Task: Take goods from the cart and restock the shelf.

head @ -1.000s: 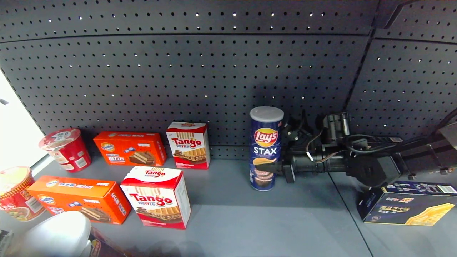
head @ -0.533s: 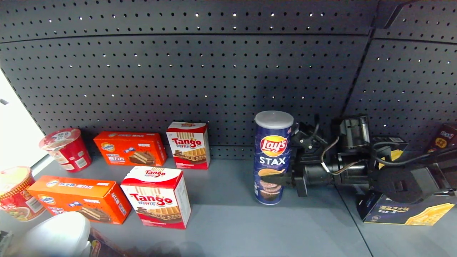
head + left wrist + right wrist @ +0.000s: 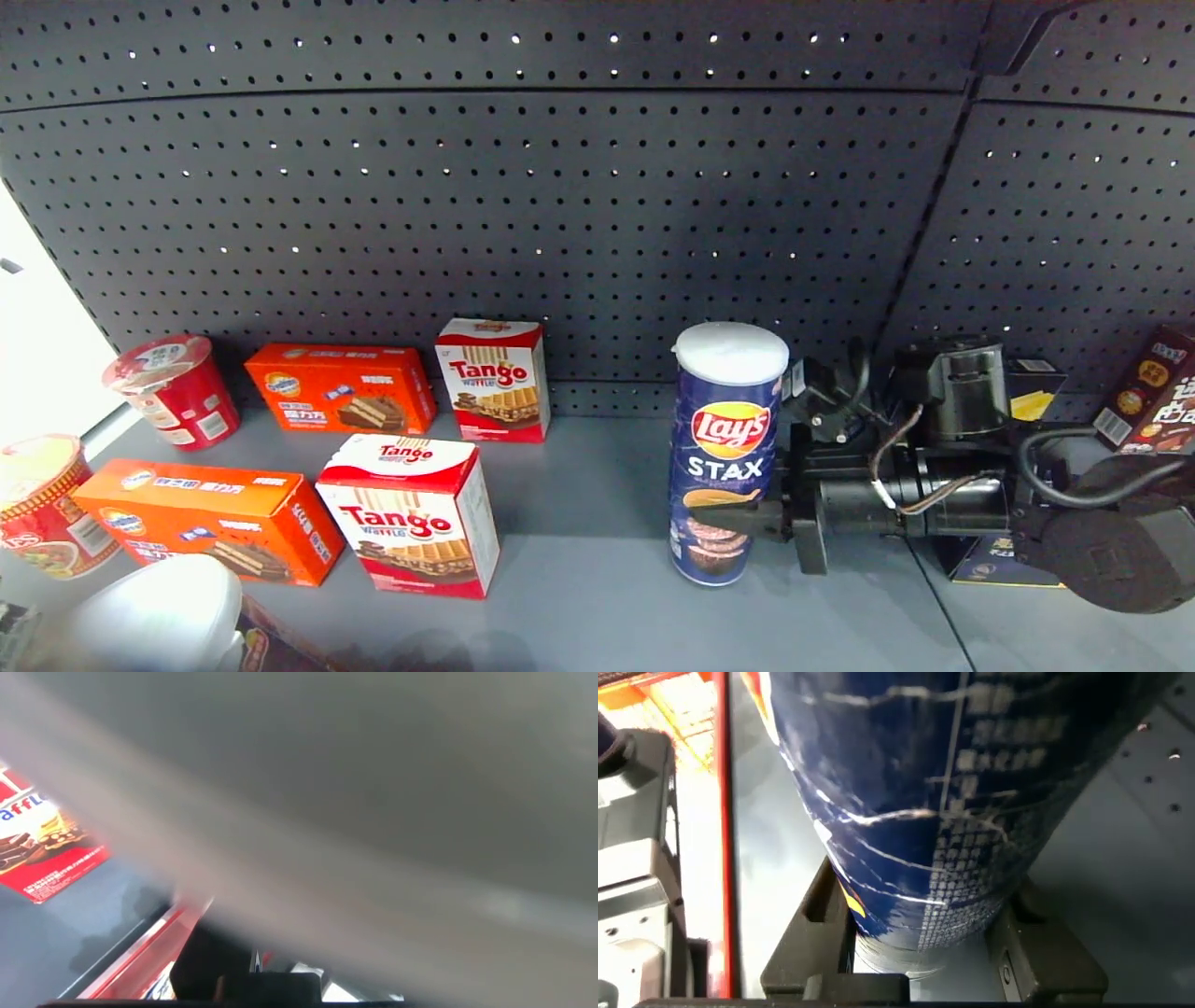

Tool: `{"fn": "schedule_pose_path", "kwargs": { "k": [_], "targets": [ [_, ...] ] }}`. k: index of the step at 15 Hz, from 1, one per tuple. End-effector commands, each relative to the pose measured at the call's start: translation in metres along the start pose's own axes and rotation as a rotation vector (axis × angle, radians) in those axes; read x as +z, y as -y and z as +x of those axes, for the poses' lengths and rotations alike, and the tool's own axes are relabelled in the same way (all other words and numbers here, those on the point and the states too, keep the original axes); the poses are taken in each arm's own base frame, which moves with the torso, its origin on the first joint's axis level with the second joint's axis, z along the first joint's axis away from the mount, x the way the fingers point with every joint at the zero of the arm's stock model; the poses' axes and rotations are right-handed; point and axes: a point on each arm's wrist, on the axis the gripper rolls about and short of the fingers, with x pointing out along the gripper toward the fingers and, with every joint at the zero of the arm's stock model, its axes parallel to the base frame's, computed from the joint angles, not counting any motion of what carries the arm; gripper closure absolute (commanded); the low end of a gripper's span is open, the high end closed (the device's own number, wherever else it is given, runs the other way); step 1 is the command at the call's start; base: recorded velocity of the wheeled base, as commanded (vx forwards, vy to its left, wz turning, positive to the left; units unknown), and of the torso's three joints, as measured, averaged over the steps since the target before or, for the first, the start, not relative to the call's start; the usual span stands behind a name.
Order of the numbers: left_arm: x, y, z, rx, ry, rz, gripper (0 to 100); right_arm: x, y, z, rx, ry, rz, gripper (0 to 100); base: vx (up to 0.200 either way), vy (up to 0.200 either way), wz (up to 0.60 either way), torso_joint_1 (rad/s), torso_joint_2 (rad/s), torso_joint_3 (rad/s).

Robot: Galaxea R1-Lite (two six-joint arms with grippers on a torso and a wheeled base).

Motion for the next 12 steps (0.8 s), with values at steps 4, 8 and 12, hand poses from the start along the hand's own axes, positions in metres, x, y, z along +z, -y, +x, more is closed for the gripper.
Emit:
{"fn": "schedule_pose_path", "kwargs": {
  "k": [4,8,12],
  "targets": [
    [0.0,0.0,0.001,0.002,-0.004,-0.003,100,-0.007,-0.019,-0.016,0.007,0.004,-0.002,100,0.0,0.0,0.0,0.0,0.0,0.0],
    [-0.001,-0.001,0.001,0.004,-0.009,-0.004,100,-0.02,-0.027,-0.021,0.002,0.02,-0.002,100,0.0,0.0,0.0,0.0,0.0,0.0],
    [-0.002,-0.001,0.002,0.005,-0.016,-0.005,100,-0.029,-0.031,-0.022,0.0,0.019,0.013,100,0.0,0.0,0.0,0.0,0.0,0.0]
  ]
}}
